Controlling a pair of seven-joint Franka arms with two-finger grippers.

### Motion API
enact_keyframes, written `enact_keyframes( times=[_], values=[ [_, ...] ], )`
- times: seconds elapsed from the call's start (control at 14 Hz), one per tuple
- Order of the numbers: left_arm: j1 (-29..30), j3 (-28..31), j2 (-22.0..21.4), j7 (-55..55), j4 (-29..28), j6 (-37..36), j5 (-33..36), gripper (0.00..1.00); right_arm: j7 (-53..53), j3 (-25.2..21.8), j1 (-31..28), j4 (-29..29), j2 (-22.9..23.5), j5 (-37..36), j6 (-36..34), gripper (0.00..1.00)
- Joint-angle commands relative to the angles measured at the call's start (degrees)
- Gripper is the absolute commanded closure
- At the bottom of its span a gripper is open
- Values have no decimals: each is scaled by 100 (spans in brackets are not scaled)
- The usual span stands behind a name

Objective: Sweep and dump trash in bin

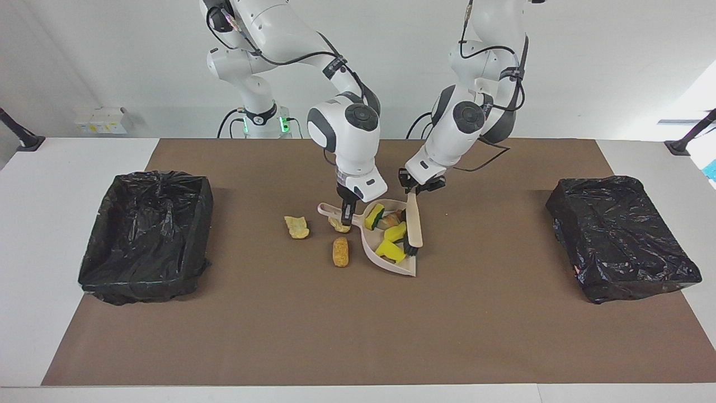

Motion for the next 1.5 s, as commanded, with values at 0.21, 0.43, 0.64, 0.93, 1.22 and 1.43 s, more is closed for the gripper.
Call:
enact_keyframes(
  times=[0.21, 0.43, 0.64, 0.93, 1.22, 1.43],
  values=[
    [133, 151, -360, -535, 569, -1207, 41, 100, -398, 57, -183, -103, -237, 145, -55, 100],
    [204, 169, -773, -474, 684, -1576, 374, 100, -759, 48, -280, -147, -386, 401, -99, 100],
    [257, 160, -800, -465, 746, -1771, 480, 100, -803, 48, -324, -191, -500, 427, -134, 100],
    [362, 169, -879, -465, 676, -1972, 489, 100, -891, 57, -403, -191, -562, 488, -161, 100],
    [563, 169, -1055, -605, 685, -2491, 489, 100, -1285, 57, -543, -226, -667, 856, -108, 100],
    [661, 169, -1239, -789, 641, -3061, 498, 100, -1769, 57, -753, -270, -747, 1261, 23, 100]
  ],
)
